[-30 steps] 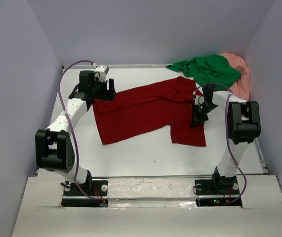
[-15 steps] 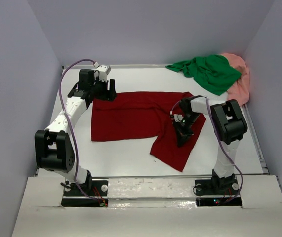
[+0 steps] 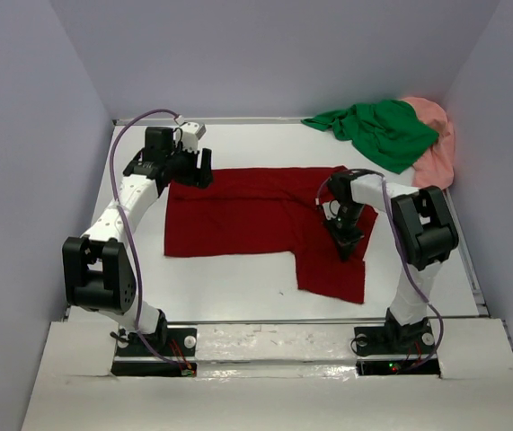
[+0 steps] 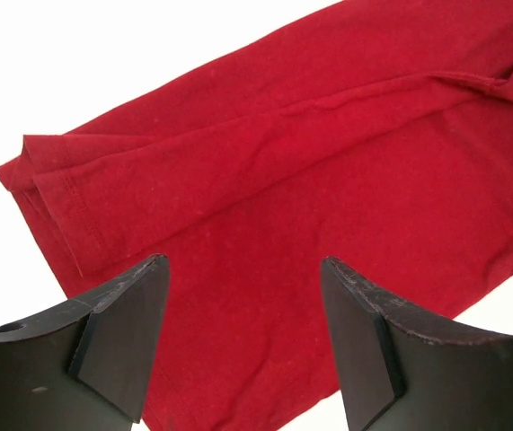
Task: Fold and stack the t-shirts
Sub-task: Fold the tshirt
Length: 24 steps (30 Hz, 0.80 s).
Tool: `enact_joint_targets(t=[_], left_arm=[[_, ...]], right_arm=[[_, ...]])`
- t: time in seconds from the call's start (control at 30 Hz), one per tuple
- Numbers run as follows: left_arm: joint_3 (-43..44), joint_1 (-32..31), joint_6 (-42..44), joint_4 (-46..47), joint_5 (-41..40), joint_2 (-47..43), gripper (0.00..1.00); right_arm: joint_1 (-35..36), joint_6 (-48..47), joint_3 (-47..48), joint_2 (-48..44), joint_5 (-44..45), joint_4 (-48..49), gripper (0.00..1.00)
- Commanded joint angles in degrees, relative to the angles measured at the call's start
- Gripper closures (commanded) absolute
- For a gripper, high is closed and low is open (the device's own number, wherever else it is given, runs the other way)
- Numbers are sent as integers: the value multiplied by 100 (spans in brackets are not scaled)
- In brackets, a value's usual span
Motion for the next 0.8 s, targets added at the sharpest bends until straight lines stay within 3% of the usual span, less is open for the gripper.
enact_joint_targets(t=[0.0,0.2,0.33,0.77], left_arm=[[431,-23,100,-144,199,-346,22],[669,-23,65,-267,279,-284,22],[739,-32,39,-293,358,-267,22],[774,-67,30,-407,446,-416,21]], right_arm=[[-125,-420,-14,-379,1858,760,100],[-416,-614,-120,-783,2202,611,100],[-556,-658,-269,-950,1966,487,100],[-556,195,758,-696,-697,31,100]])
